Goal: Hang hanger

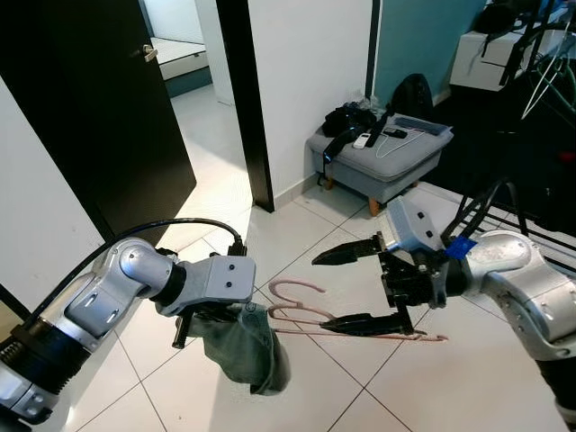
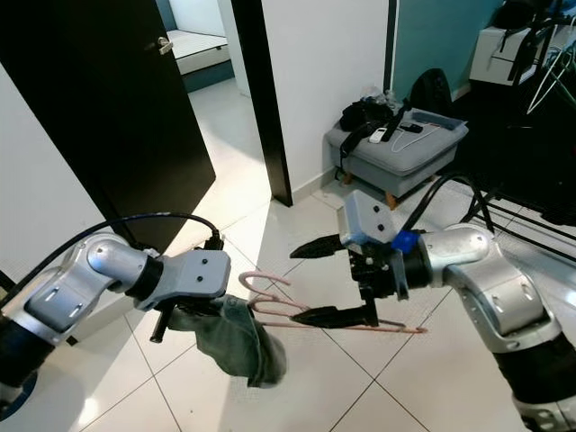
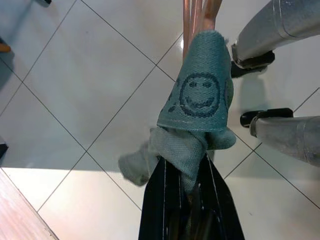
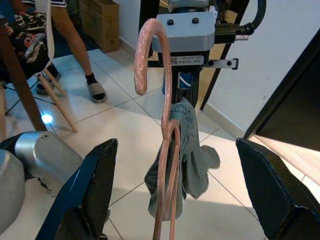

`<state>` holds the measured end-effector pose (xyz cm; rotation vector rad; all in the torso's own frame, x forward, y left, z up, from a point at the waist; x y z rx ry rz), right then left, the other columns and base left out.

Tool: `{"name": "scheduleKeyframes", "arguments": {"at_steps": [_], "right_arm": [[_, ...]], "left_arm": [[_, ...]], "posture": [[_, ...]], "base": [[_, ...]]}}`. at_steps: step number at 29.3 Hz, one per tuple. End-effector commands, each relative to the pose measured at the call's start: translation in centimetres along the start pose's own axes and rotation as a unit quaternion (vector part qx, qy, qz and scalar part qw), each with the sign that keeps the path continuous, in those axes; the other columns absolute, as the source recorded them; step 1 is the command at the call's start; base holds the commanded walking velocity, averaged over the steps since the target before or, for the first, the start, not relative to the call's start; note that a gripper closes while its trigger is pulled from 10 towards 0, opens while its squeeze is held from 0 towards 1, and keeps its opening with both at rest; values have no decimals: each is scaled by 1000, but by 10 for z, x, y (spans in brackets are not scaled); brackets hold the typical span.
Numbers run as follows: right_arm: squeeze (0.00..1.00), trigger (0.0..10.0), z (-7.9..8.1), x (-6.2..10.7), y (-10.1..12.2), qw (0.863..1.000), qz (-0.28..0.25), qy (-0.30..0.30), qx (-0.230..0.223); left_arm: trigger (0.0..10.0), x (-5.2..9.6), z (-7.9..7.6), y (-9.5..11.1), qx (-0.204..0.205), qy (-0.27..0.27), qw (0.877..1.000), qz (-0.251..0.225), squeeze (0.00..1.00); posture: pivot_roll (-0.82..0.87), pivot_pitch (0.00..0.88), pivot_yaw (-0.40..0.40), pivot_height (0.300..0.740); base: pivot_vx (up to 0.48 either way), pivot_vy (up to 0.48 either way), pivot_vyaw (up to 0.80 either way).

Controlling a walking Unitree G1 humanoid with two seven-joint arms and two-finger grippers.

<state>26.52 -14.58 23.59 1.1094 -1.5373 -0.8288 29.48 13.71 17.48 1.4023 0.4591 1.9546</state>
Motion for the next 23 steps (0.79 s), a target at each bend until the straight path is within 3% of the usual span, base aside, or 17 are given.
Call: {"name": "scheduleKeyframes", "arguments": {"at_steps": [1,5,6,7,19,23], "right_arm": [[0,10000,6,-4,0,1000,6,21,-1],[0,10000,8,-9,-6,999,20,25,-2],[0,2863,8,-17,-11,999,29,23,-3],[0,0,8,-24,-15,999,36,20,-2],[0,0,9,-37,-26,998,61,13,-1],[0,0,2,-38,-25,998,56,-17,6]], "left_arm": [[10000,7,2,-1,-7,-3,1000,17,0],[10000,7,4,2,-10,-1,1000,14,0],[10000,7,6,5,-13,1,1000,11,0],[10000,7,8,8,-18,3,1000,7,0],[10000,8,15,19,-34,8,999,-6,0],[10000,6,15,20,-42,1,999,-1,0]], "posture": [[-83,0,108,731],[-82,0,107,731],[-80,0,110,731],[-80,0,110,731],[-82,0,111,731],[-90,0,114,731]], "base": [[0,0,0],[0,0,0],[0,0,0],[0,0,0],[0,0,0],[0,0,0]]}}
Point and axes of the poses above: a point about 5 cm out from each wrist's last joint towards the gripper, its own x axis pointing back from the gripper into the wrist, its own y axis along the axis of the wrist's last joint, z = x × y, the point moved 1 cm from there along -x, pointing out of the wrist towards the gripper, and after that the axes turned 2 degrees about x, right-handed, at the moved point
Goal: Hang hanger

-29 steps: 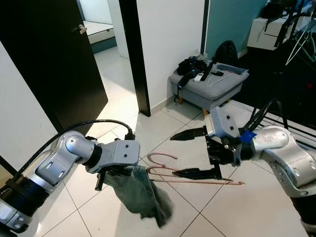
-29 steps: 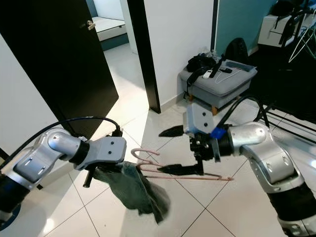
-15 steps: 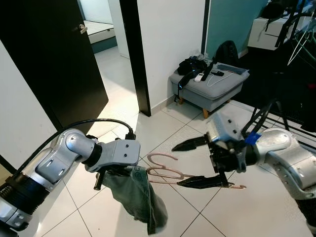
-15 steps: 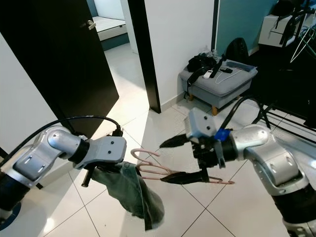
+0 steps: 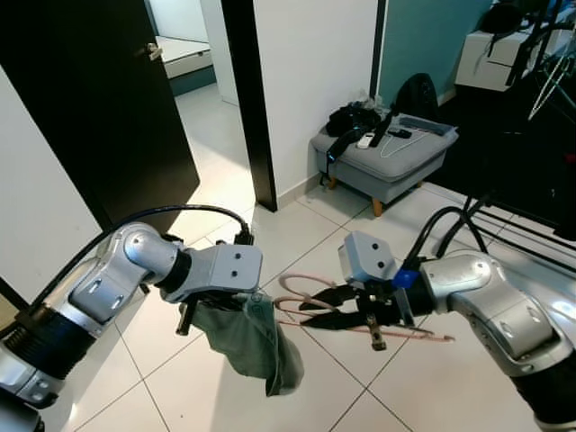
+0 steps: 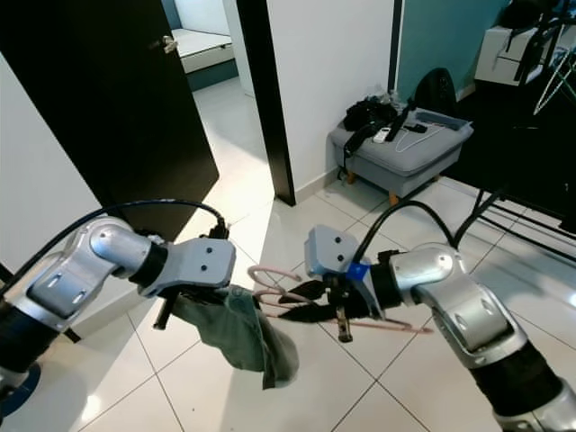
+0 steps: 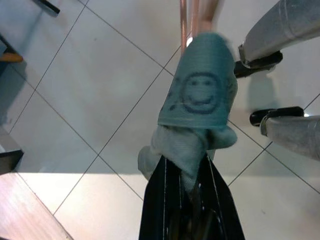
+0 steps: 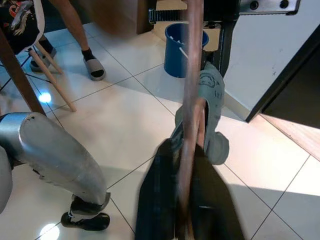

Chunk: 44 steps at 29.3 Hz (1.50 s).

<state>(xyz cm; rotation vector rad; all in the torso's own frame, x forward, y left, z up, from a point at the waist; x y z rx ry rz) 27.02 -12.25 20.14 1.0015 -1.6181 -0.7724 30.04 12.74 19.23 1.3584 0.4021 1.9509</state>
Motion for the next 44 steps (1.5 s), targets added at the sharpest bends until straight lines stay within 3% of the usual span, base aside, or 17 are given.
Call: {"name": "scheduleKeyframes", "arguments": {"at_steps": [1,12,13,19,21,22,26,27,29,30,31,32,36,39,40,42,44], "right_arm": [[0,0,0,-4,1,1000,-2,1,4],[0,0,-7,-2,0,999,-13,-35,4],[0,0,-10,-1,1,998,-22,-54,0],[0,0,-21,6,3,992,-54,-114,-11],[0,0,-28,12,3,985,-72,-158,-16],[0,0,-28,12,3,985,-72,-158,-16],[0,0,-42,23,6,972,-97,-213,-20],[0,0,-42,23,6,972,-97,-213,-20],[0,0,-54,32,10,960,-116,-253,-24],[0,0,-54,32,10,960,-116,-253,-24],[0,0,-59,35,12,955,-125,-267,-26],[0,0,-64,37,15,949,-139,-283,-30],[0,0,-65,37,17,947,-144,-285,-31],[0,0,-66,34,18,947,-150,-284,-33],[0,0,-66,34,18,947,-150,-284,-33],[0,0,-68,31,19,945,-155,-288,-35],[0,0,-68,31,19,945,-155,-288,-35]], "left_arm": [[10000,1,3,4,-12,-1,1000,1,0],[10000,6,10,6,-5,26,1000,-10,0],[10000,11,23,10,9,81,996,-34,1000],[10000,42,59,18,33,230,969,-90,1000],[10000,76,80,23,48,337,931,-135,1000],[10000,76,80,23,48,337,931,-135,1000],[10000,115,97,24,80,467,860,-190,1000],[10000,115,97,24,80,467,860,-190,1000],[10000,130,100,17,121,545,799,-222,1000],[10000,130,100,17,121,545,799,-222,1000],[10000,134,100,13,138,570,776,-231,1000],[10000,122,95,4,180,591,747,-244,1000],[10000,111,91,1,202,594,738,-247,1000],[10000,68,75,-4,254,570,743,-244,996],[10000,68,75,-4,254,570,743,-244,996],[10000,34,58,-3,300,556,733,-250,486],[10000,34,58,-3,300,556,733,-250,486]], "posture": [[-90,0,114,731],[-88,0,116,731],[-87,0,114,731],[-86,0,111,731],[-84,0,112,731],[-84,0,112,731],[-85,0,109,731],[-85,0,109,731],[-82,0,105,731],[-82,0,105,731],[-82,0,105,731],[-81,0,98,731],[-79,0,96,731],[-74,0,85,731],[-74,0,85,731],[-67,0,83,731],[-67,0,83,731]], "base": [[0,0,0],[0,0,0],[0,0,0],[0,0,0],[0,0,0],[0,0,0],[0,0,0],[0,0,0],[0,0,0],[0,0,0],[0,0,0],[0,0,0],[0,0,0],[0,0,0],[0,0,0],[0,0,0],[0,0,0]]}}
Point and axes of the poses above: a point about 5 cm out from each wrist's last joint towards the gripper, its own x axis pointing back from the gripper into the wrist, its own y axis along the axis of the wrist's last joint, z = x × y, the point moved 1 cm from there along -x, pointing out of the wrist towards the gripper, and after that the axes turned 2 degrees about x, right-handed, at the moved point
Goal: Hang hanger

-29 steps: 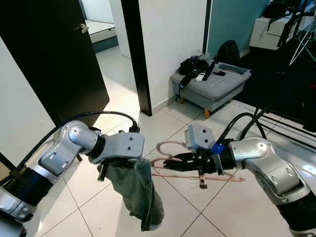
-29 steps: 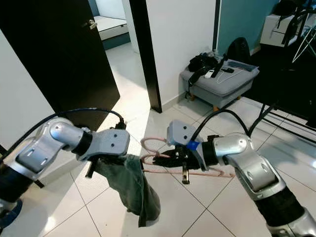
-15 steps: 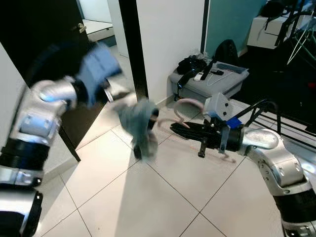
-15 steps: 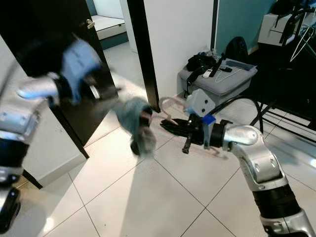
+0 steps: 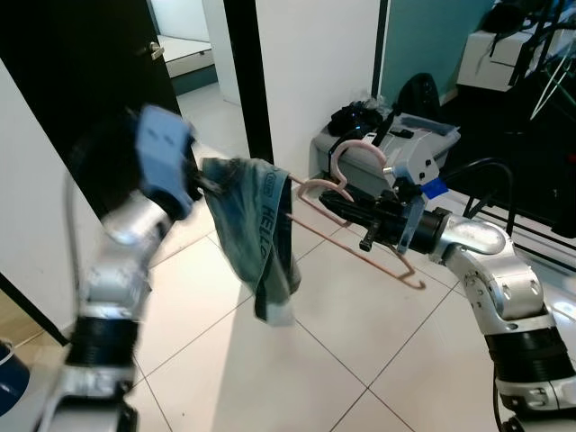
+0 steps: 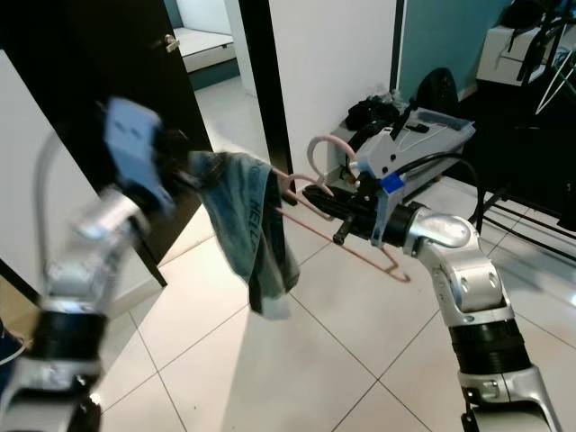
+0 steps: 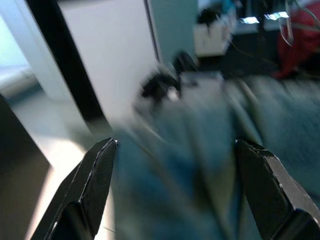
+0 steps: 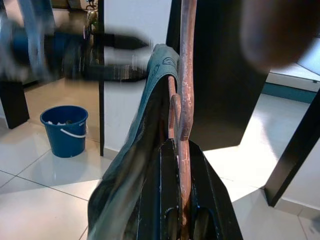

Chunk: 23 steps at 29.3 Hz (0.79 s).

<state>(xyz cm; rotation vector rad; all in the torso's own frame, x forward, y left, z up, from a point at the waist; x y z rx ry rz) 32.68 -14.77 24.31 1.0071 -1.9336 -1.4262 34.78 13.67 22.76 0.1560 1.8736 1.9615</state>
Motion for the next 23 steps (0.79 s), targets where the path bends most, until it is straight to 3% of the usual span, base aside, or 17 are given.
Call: {"name": "scheduleKeyframes", "arguments": {"at_steps": [1,2,4,6,13,23], "right_arm": [[0,0,-2,-7,8,1000,-24,-3,0],[0,0,-7,-9,12,999,-36,-20,-4],[0,0,-10,-10,14,998,-45,-32,-7],[0,0,-19,-13,19,996,-60,-59,-13],[0,0,-27,-18,28,993,-82,-87,-21],[0,0,-23,-26,40,992,-101,-73,-21]], "left_arm": [[10000,4,0,1,6,29,1000,-7,212],[10000,6,-5,-5,3,48,999,-3,0],[10000,8,-8,-9,-2,60,998,-1,0],[10000,12,-11,-13,-32,89,996,-2,0],[10000,18,-21,-18,-54,114,992,4,0],[10000,11,-38,-13,-65,110,992,-7,0]], "posture": [[-67,0,83,731],[-65,0,84,731],[-65,0,84,731],[-61,0,75,731],[-57,0,66,731],[-62,0,63,731]], "base": [[0,0,0],[0,0,0],[0,0,0],[0,0,0],[0,0,0],[0,0,0]]}}
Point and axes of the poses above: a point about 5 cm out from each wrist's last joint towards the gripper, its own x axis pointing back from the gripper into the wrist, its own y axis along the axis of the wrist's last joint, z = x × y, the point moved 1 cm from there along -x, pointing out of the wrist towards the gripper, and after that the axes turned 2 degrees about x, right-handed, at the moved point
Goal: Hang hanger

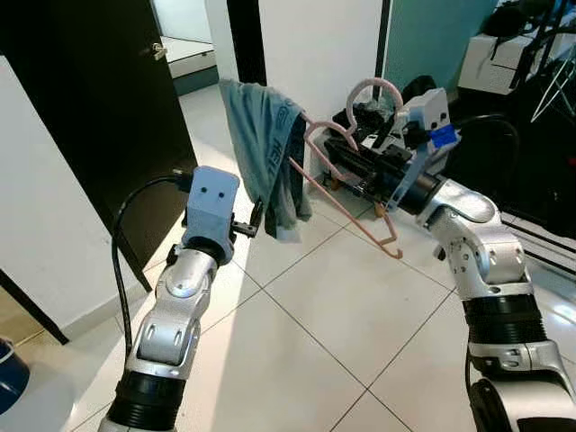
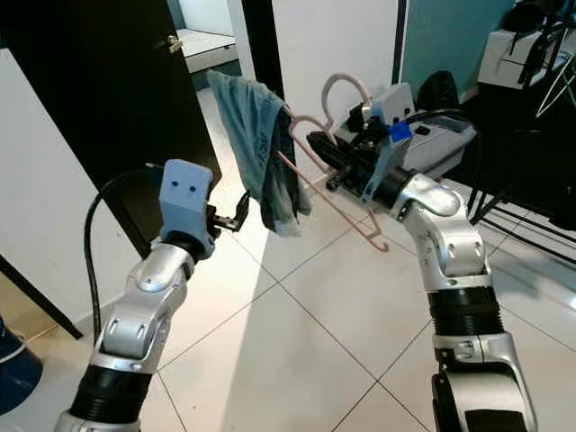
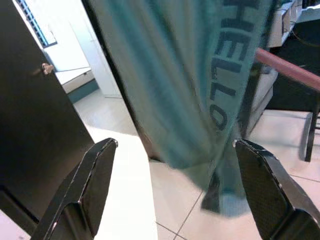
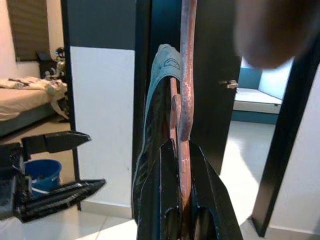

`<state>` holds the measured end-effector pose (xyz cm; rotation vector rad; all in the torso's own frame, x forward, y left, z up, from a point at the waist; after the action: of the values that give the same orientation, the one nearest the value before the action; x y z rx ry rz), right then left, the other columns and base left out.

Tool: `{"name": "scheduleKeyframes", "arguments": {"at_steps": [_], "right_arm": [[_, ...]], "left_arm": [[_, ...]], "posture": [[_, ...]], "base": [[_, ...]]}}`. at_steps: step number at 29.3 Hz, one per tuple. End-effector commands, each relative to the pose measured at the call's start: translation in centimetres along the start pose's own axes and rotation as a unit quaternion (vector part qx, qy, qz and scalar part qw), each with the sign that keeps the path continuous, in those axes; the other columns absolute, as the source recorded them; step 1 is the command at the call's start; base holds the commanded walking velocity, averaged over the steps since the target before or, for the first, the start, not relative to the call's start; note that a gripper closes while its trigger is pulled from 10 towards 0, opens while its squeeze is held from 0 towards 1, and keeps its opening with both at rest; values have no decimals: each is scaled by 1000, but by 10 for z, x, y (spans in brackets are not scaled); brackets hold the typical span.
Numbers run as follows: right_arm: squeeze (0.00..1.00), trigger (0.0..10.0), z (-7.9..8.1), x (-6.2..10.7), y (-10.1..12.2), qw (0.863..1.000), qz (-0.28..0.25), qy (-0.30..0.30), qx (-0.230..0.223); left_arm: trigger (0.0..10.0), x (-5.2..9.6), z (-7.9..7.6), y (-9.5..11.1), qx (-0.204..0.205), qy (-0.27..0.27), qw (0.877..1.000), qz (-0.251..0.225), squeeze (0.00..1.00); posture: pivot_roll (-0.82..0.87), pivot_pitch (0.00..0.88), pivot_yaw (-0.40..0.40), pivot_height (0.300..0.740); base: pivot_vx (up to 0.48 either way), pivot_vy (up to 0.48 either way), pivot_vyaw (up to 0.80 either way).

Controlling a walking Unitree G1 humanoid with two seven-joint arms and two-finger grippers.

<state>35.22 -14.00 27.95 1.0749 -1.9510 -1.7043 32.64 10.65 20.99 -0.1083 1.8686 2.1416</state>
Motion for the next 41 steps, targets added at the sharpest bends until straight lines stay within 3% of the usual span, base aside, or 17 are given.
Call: {"name": "scheduleKeyframes", "arguments": {"at_steps": [1,6,8,11,16,17,18,19,25,34,39,41], "right_arm": [[0,0,6,-7,9,1000,-17,16,5],[0,0,10,-10,5,1000,-13,22,-1],[0,0,10,-10,5,1000,-13,22,-1],[0,0,18,-14,5,999,-19,39,-9],[0,0,23,-17,6,999,-24,47,-14],[0,0,25,-18,7,998,-26,50,-16],[0,0,25,-18,7,998,-26,50,-16],[0,0,28,-19,8,998,-30,55,-18],[0,0,37,-21,14,996,-43,73,-23],[0,0,37,-18,18,996,-47,75,-19],[0,0,36,-17,18,996,-48,72,-19],[0,0,31,-17,20,997,-50,58,-17]], "left_arm": [[10000,-4,-7,4,-15,-3,1000,-11,0],[10000,-8,-17,18,-47,-10,998,-41,0],[10000,-8,-17,18,-47,-10,998,-41,0],[10000,-7,-16,20,-99,4,994,-51,0],[10000,-6,-14,16,-126,19,991,-43,0],[3725,-7,-13,12,-134,27,990,-33,0],[3725,-7,-13,12,-134,27,990,-33,0],[0,-7,-11,7,-141,36,989,-22,0],[0,-11,-8,-8,-143,55,988,9,0],[0,-16,3,-13,-145,75,986,20,0],[0,-14,11,-15,-148,88,985,26,0],[0,-6,20,-21,-147,103,983,40,0]], "posture": [[-62,0,63,731],[-56,0,53,731],[-56,0,53,731],[-54,0,53,731],[-53,0,52,731],[-53,0,52,731],[-53,0,52,731],[-62,0,52,731],[-80,0,57,731],[-84,0,60,731],[-84,0,60,731],[-80,0,63,731]], "base": [[0,0,0],[0,0,0],[0,0,0],[0,0,0],[0,0,0],[0,0,0],[0,0,0],[0,0,0],[0,0,0],[0,0,0],[0,0,0],[0,0,0]]}}
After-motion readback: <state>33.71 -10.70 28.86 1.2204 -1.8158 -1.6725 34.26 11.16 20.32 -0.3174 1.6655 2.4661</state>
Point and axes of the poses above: a point about 5 cm out from each wrist's last joint towards the gripper, its own x axis pointing back from the gripper into the wrist, its own y axis along the axis of the wrist's last joint, z = x × y, the point moved 1 cm from there along -x, pointing out of the wrist towards the gripper, and after that the axes turned 2 degrees about x, right-handed, at the moved point
